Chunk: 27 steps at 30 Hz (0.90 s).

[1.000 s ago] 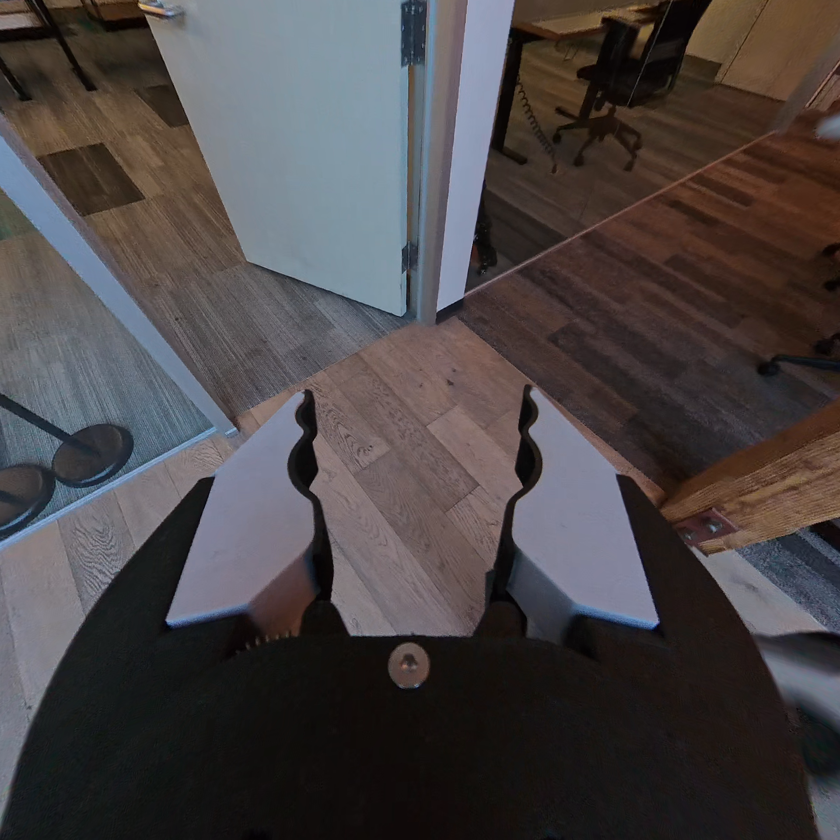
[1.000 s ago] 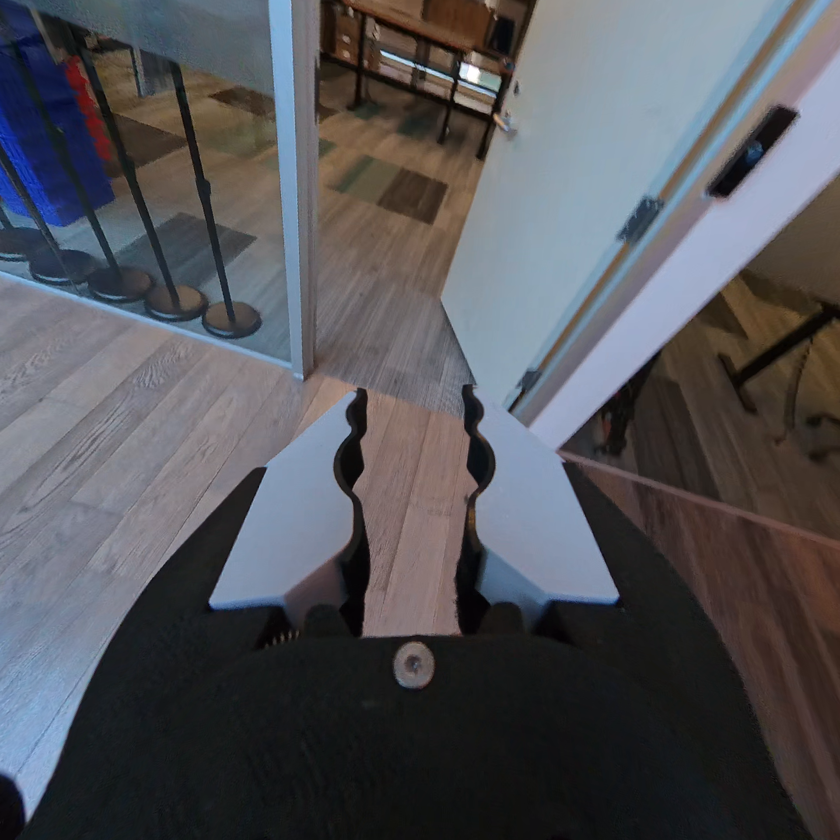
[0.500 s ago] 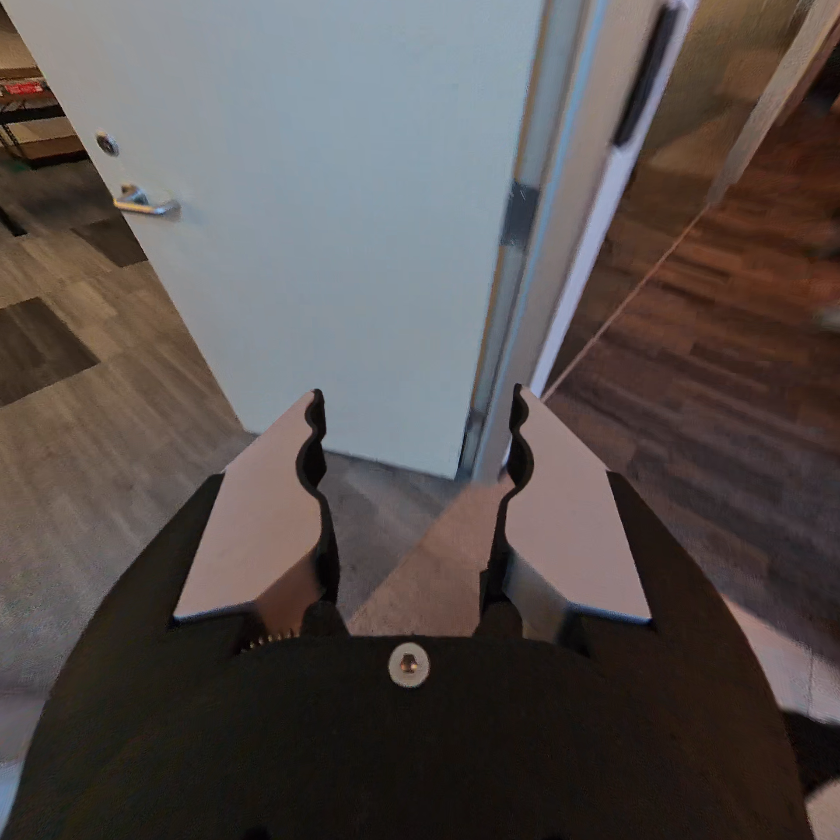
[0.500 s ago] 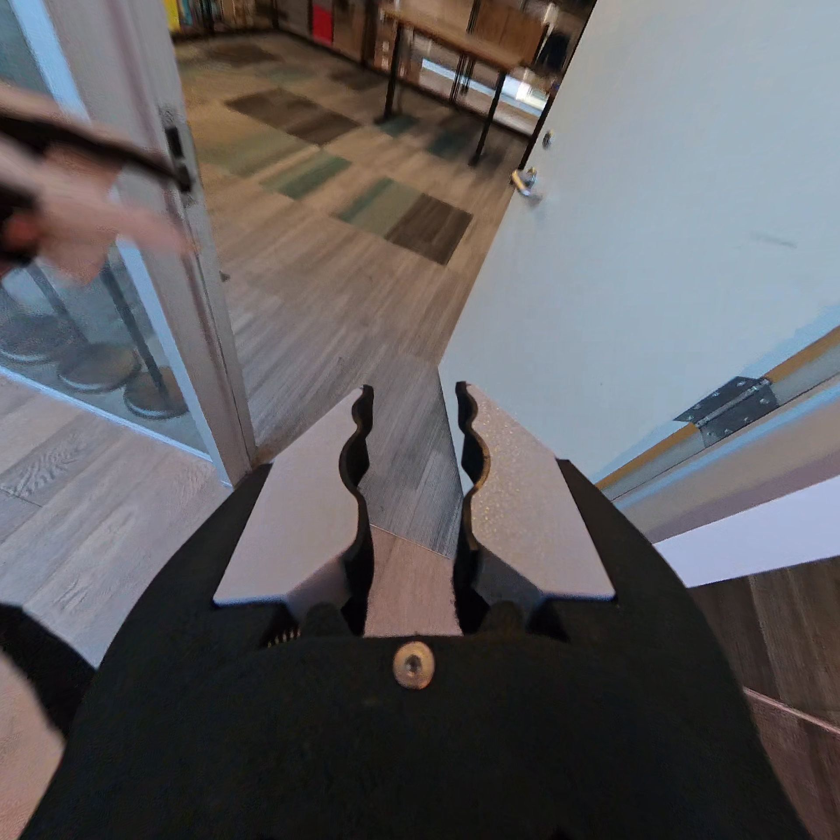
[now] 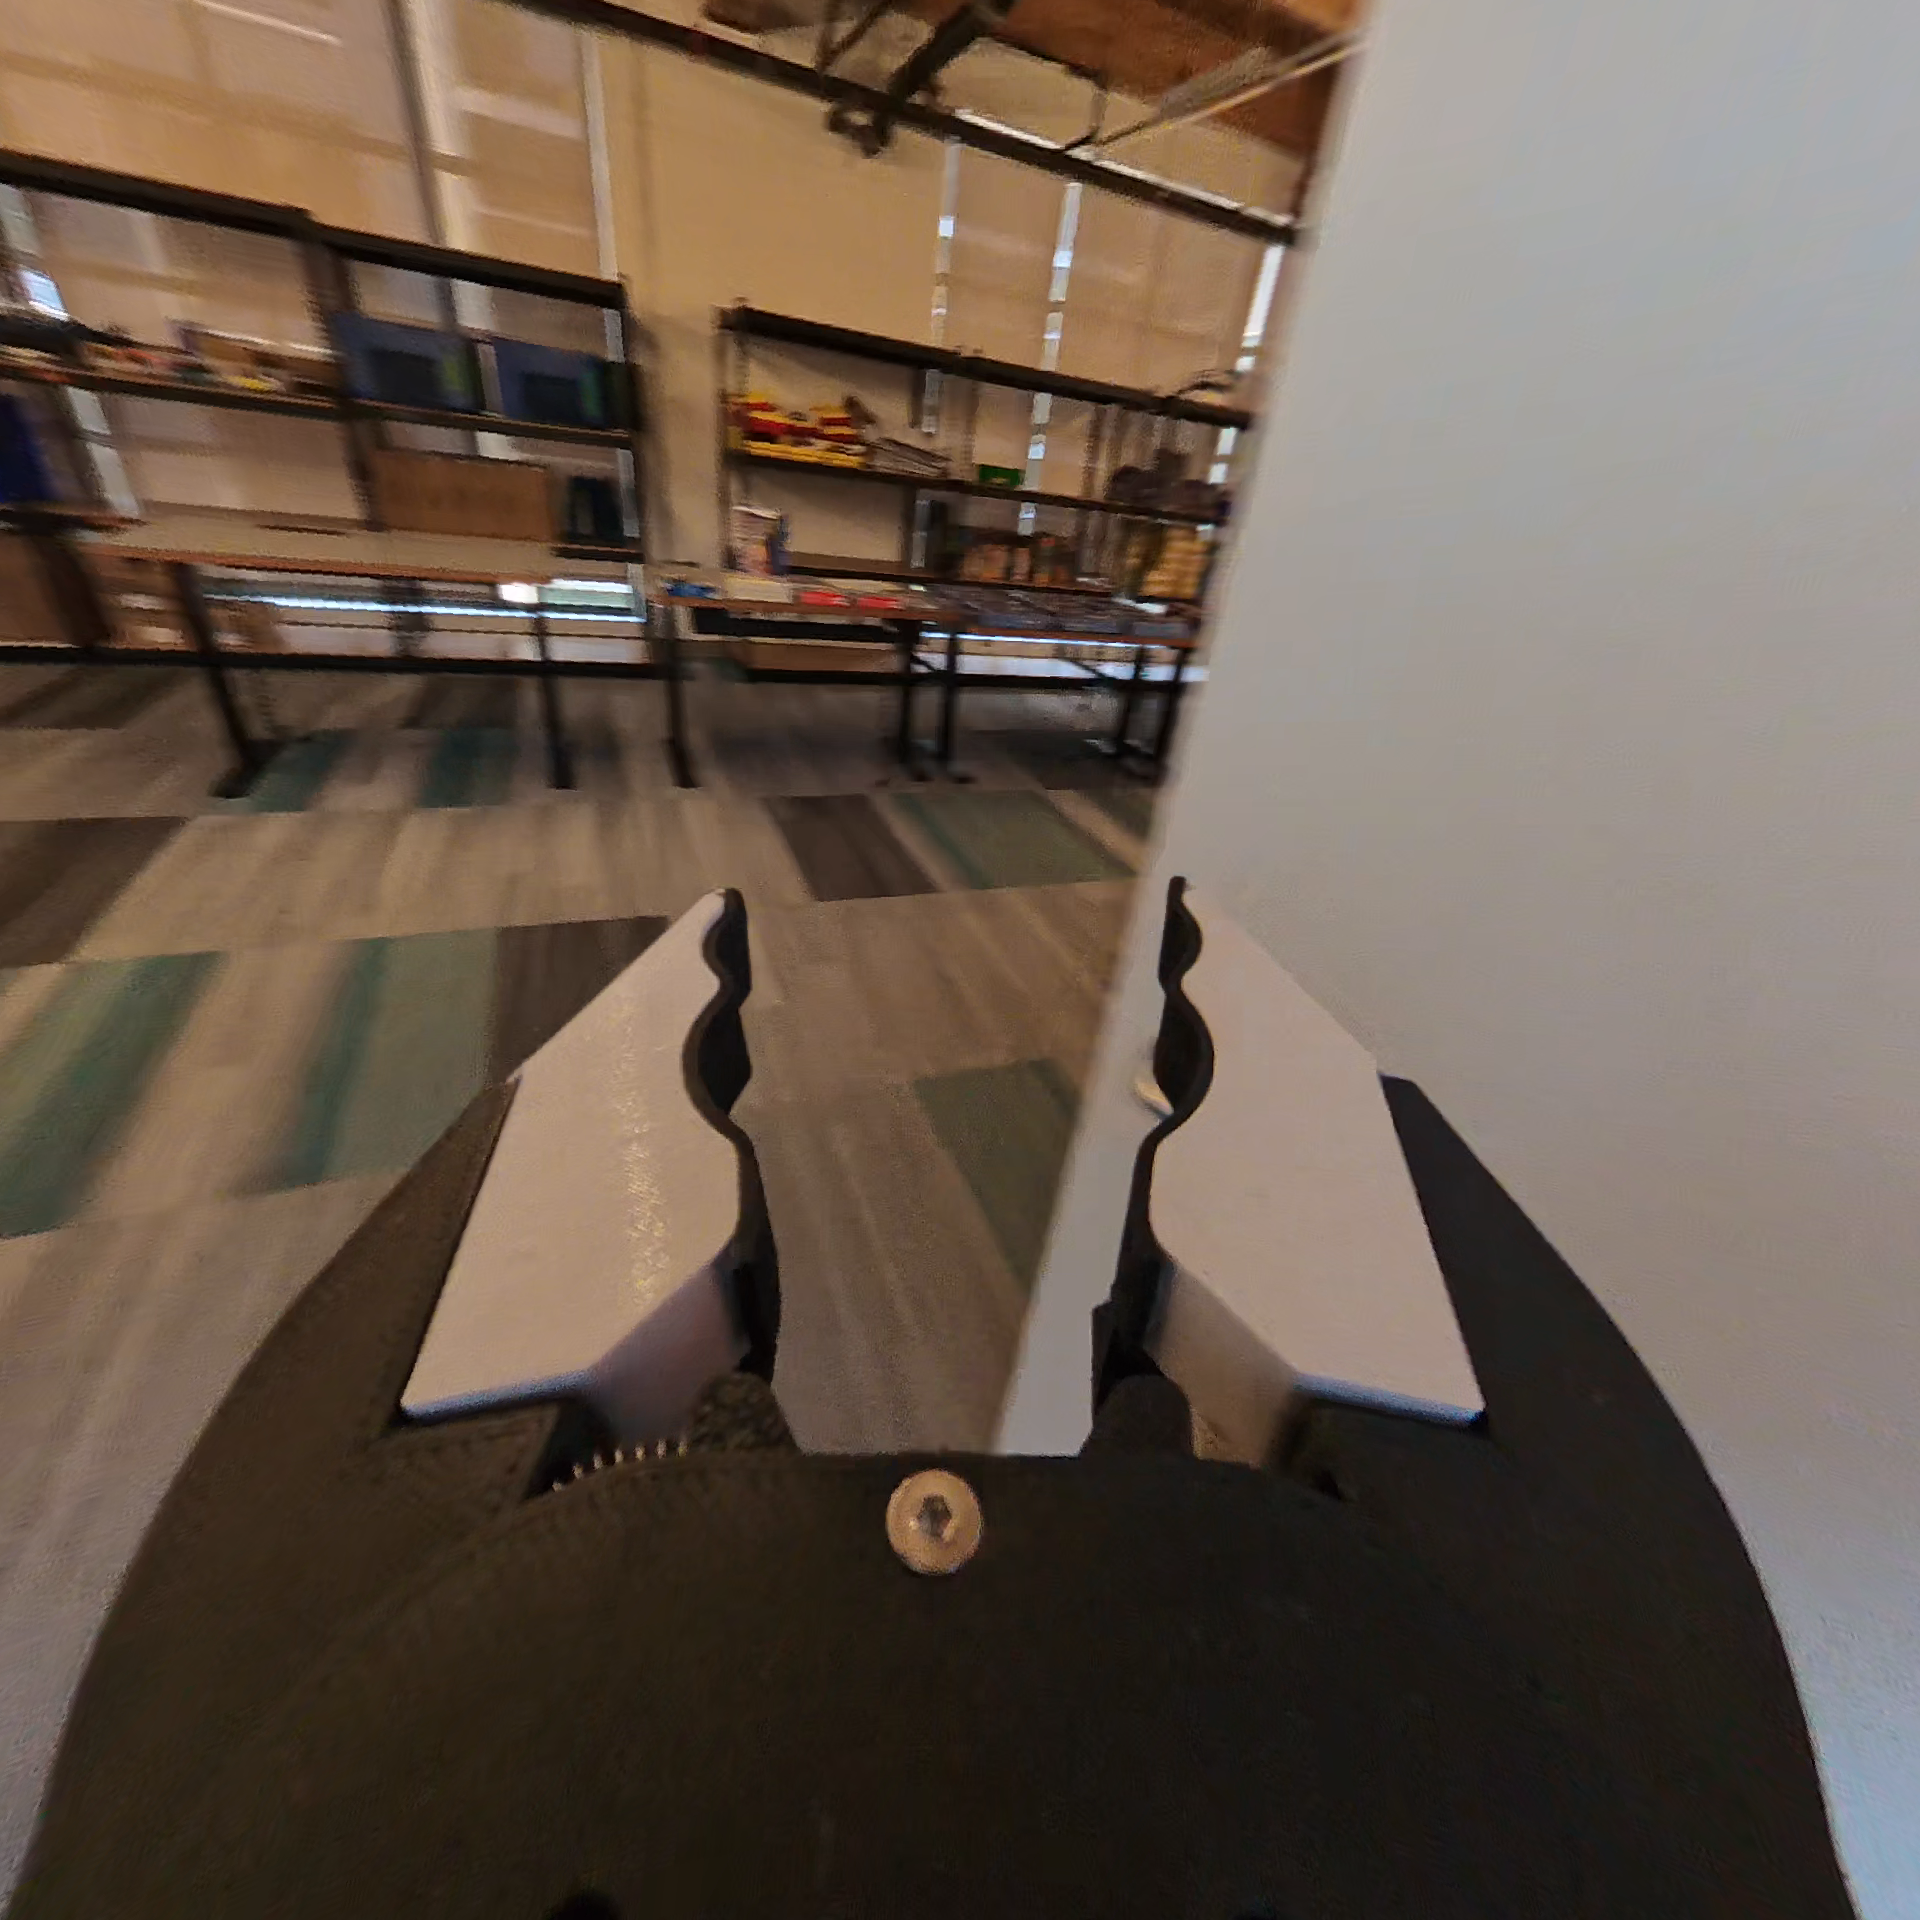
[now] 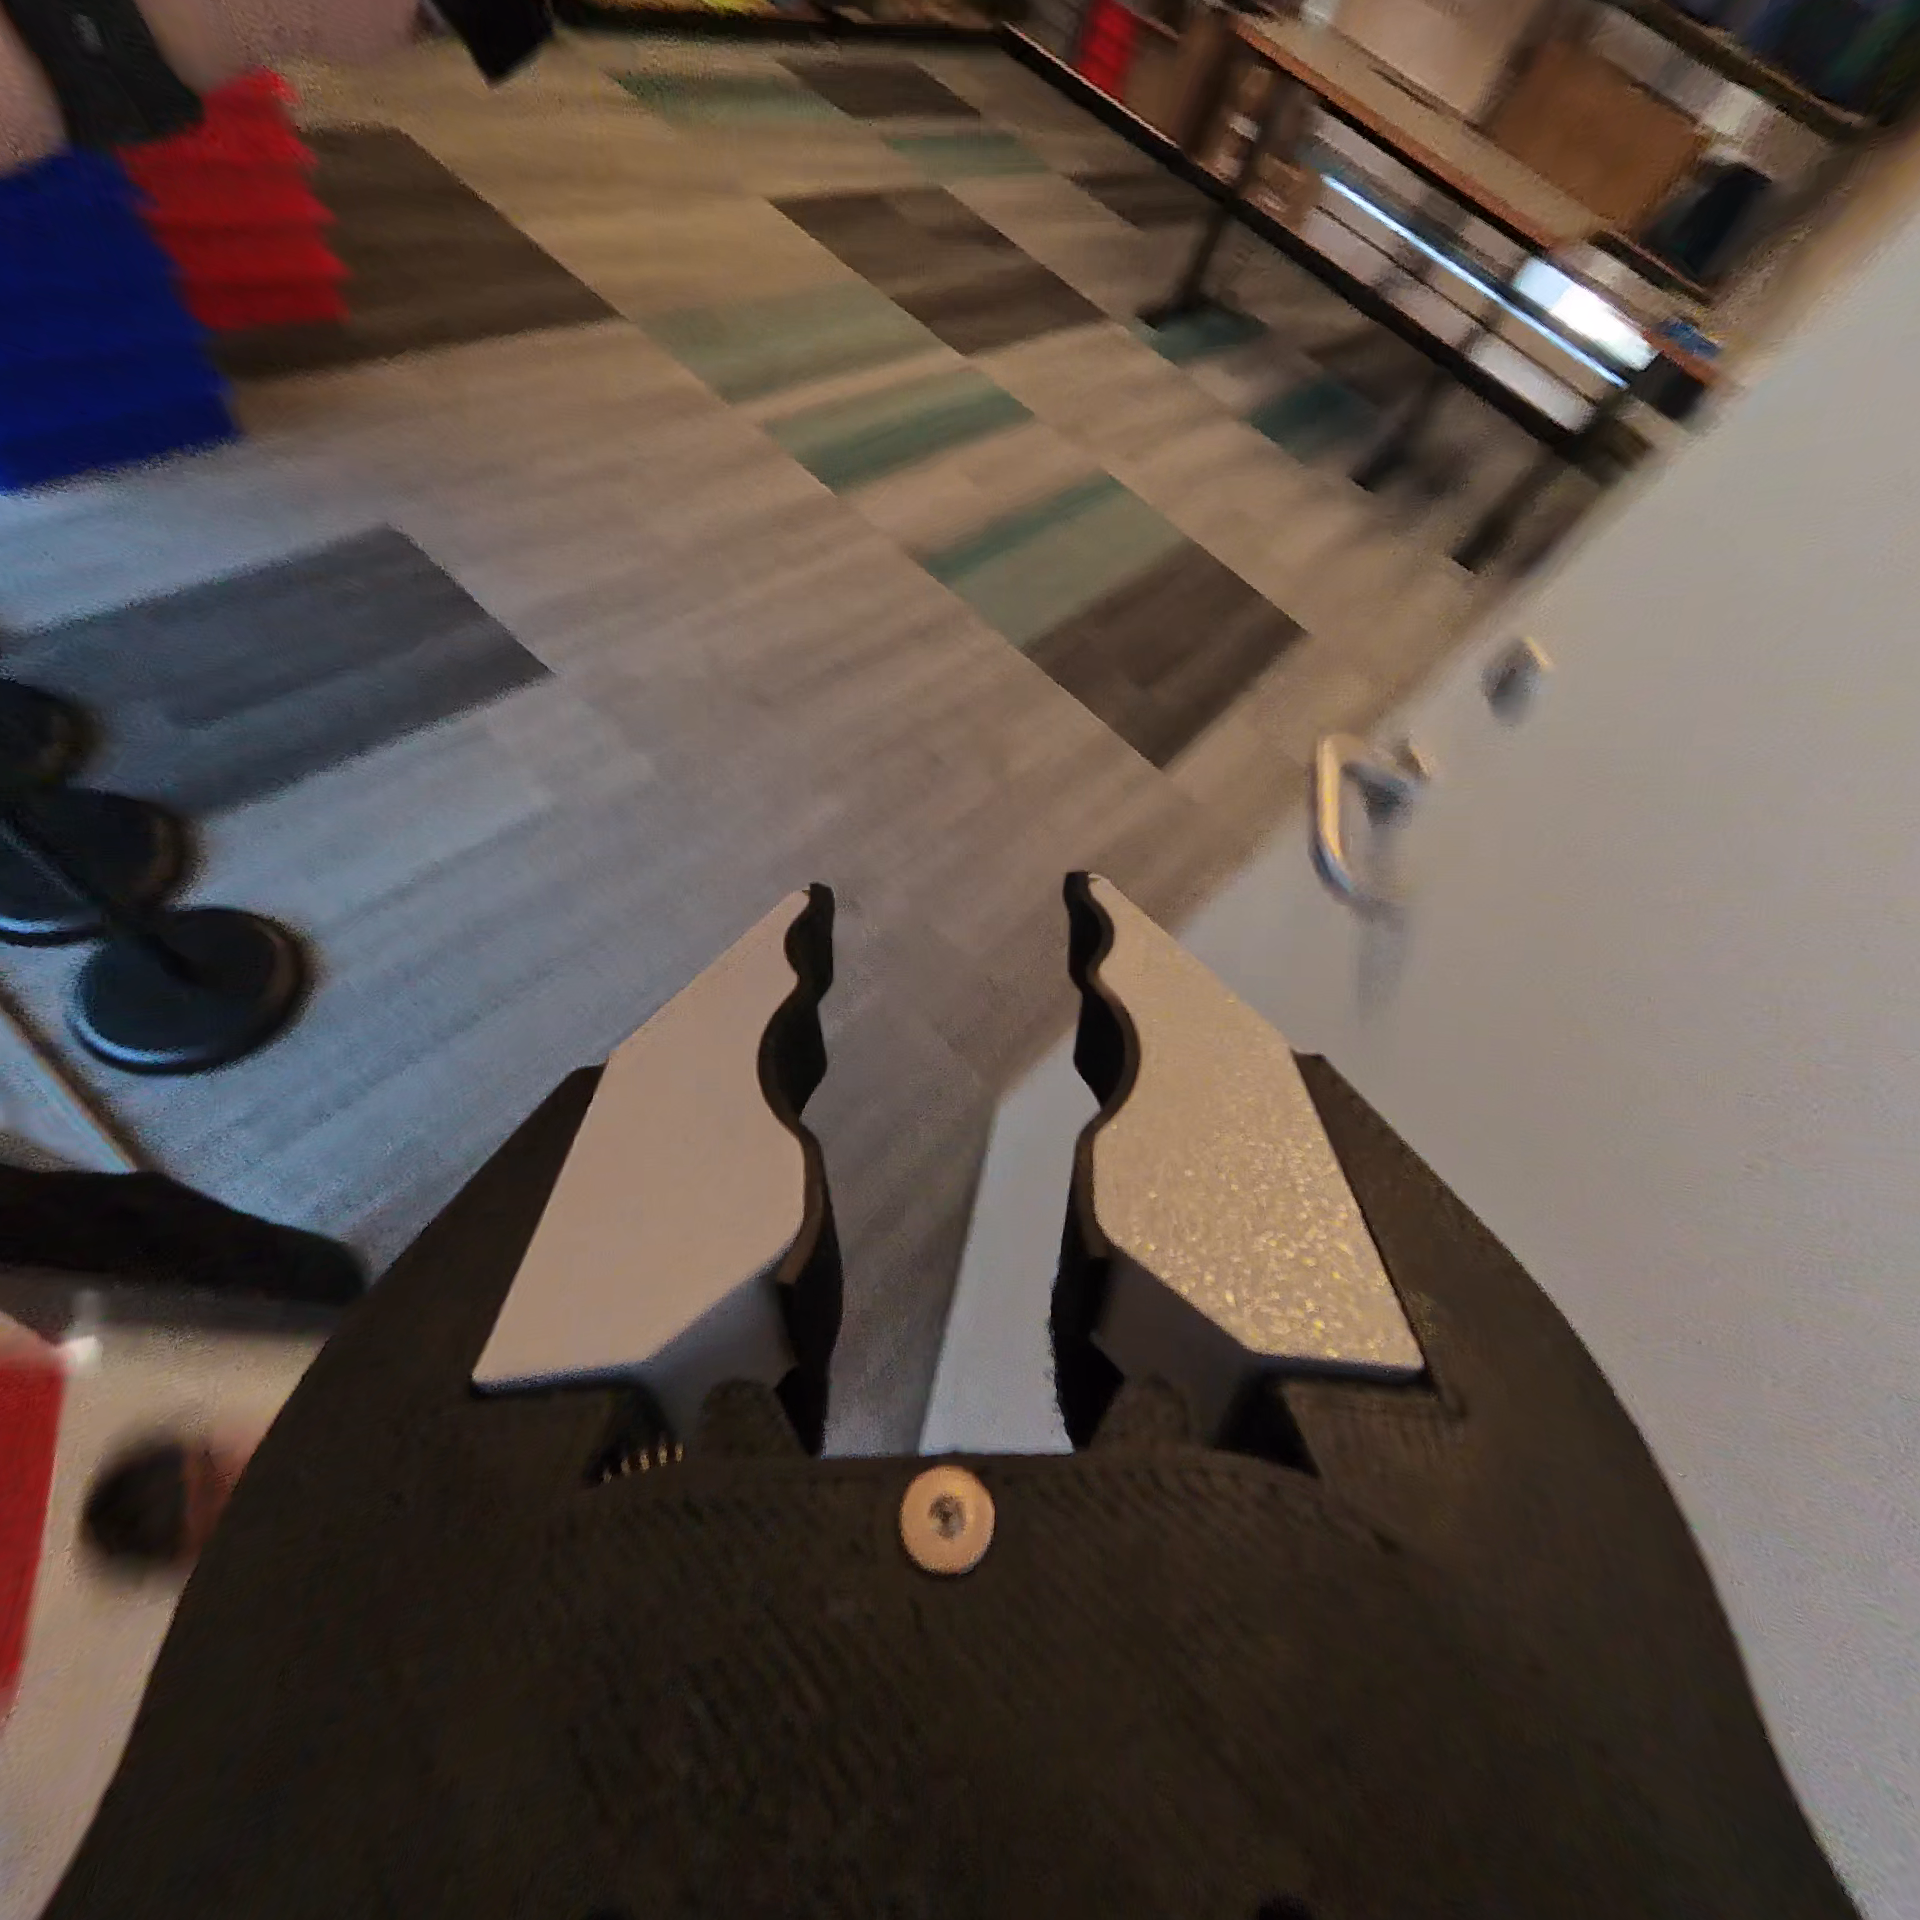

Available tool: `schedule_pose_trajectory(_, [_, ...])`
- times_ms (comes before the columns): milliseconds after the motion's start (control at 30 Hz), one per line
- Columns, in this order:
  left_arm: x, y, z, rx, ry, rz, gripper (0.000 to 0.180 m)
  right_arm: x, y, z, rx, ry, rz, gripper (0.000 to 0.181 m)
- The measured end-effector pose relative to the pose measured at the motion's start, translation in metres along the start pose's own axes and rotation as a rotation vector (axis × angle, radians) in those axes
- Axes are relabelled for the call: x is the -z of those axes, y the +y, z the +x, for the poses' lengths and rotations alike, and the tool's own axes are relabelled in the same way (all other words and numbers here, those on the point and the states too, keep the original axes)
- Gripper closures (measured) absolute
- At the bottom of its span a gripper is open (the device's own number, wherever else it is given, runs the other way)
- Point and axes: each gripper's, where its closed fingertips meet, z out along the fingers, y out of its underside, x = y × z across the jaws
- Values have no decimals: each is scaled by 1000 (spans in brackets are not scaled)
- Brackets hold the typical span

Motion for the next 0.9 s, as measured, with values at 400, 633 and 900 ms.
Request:
schedule_pose_trajectory(400, [-224,19,-417,-5,-179,-112,101,-532,-139,203,-61,-106,74,138])
schedule_pose_trajectory(633, [-443,-51,-622,-58,-151,-91,102,-725,-142,347,-198,14,-104,137])
schedule_pose_trajectory(900, [-625,-25,-876,72,-271,-70,113,-1061,-288,539,-188,61,60,144])
